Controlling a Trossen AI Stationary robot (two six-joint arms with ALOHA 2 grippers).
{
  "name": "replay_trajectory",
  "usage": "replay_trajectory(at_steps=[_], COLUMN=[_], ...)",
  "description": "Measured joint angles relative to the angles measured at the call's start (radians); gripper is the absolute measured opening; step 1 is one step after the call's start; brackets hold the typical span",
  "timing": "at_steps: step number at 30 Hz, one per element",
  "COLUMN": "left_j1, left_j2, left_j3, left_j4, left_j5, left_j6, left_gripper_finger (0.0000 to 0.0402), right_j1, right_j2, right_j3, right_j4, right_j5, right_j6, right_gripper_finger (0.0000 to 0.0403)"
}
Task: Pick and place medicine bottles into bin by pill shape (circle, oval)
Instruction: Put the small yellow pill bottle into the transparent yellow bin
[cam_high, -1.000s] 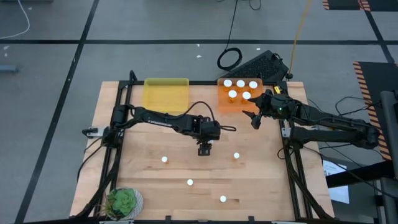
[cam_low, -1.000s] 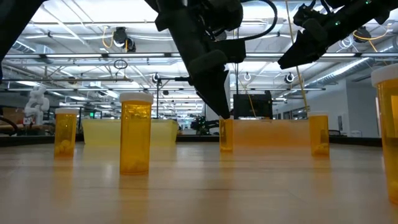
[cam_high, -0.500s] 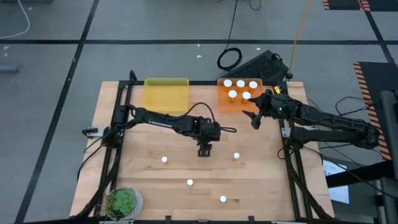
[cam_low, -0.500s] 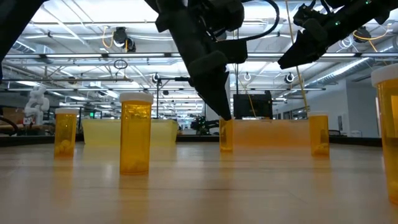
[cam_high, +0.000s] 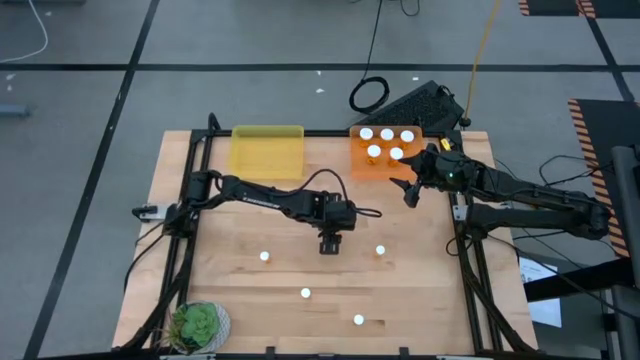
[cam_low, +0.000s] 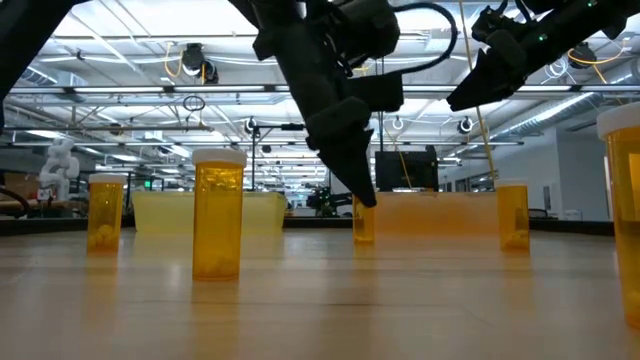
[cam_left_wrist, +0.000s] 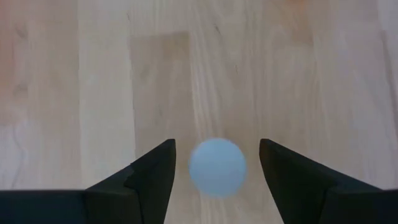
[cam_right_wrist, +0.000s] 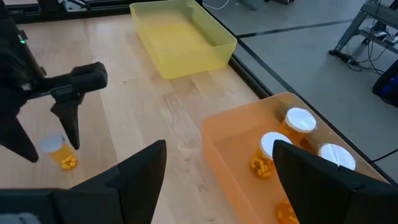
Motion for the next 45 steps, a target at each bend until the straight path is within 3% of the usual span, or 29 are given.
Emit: replay_trajectory(at_steps=[9,18,25,36,45], left_j1=[-0.013,-0.014,-0.003,0.075,0.211], left_j2=[-0.008,-0.009,-0.041,-0.183,-0.356], left_j3=[0.000,0.000,0.001,0.001,0.001], left_j4=[0.004,-0.006,-0.032,-0.155,-0.253], left_j5=[-0.049,-0.052,-0.052,-0.055,-0.108], left_j6=[-0.001,-0.008,-0.006,0.046,0.098], left_gripper_finger=[0.0231,0.0160,0.0131,0.0128,0.0127], right_j1=[0.000,0.000,0.000,0.000,0.000], right_j2=[0.000,0.000,0.000,0.000,0.000], right_j3=[0.000,0.000,0.000,0.000,0.000], right_j4=[0.000,0.000,0.000,-0.007,-0.007], right_j5=[0.000,0.000,0.000,0.000,-0.001], right_j6=[-0.003,-0.004,-0.004,-0.005,-0.007], right_gripper_finger=[0.0287,0.0287,0.0287,0.0287,0.0287])
